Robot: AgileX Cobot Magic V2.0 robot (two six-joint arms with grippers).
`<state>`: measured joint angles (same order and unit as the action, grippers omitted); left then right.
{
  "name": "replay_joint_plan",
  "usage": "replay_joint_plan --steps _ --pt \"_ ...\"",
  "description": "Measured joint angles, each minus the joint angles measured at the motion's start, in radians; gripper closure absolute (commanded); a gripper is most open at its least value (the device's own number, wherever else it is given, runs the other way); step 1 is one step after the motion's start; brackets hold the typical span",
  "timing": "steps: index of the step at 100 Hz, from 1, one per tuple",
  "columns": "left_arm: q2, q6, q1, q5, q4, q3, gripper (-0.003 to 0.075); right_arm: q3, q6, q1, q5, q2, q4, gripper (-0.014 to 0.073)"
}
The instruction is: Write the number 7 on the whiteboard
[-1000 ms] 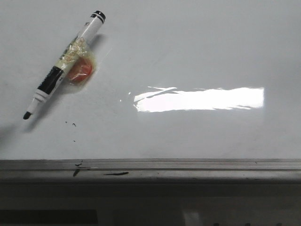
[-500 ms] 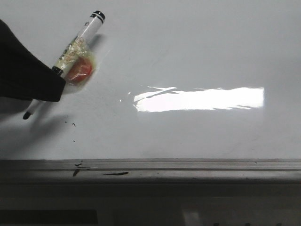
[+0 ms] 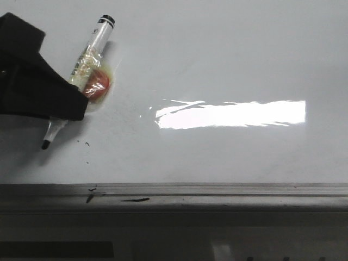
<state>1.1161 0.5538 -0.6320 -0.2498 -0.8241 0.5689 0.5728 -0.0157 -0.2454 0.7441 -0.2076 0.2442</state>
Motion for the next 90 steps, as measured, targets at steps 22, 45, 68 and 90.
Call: replay_joint_plan --steps 22,45,68,90 --pt "-0.047 0.19 -0.071 -0.108 -0.029 -0.012 0.074 0.0 -0.311 0.0 0.002 -0.014 0.249 0.0169" --pt "-0.168 0.71 -0.175 -0.195 -0.387 -0.013 0.074 0.0 -0.729 0.0 0.077 -0.14 0.596 0.0169" --pt "-0.177 0.983 -0.181 -0.352 -0.618 -0.022 0.074 0.0 -1.082 -0.005 0.123 -0.252 0.83 0.0169" --pt "-0.177 1.014 -0.181 -0.423 -0.632 -0.022 0.074 0.0 -1.275 -0.076 0.118 -0.314 0.993 0.0167"
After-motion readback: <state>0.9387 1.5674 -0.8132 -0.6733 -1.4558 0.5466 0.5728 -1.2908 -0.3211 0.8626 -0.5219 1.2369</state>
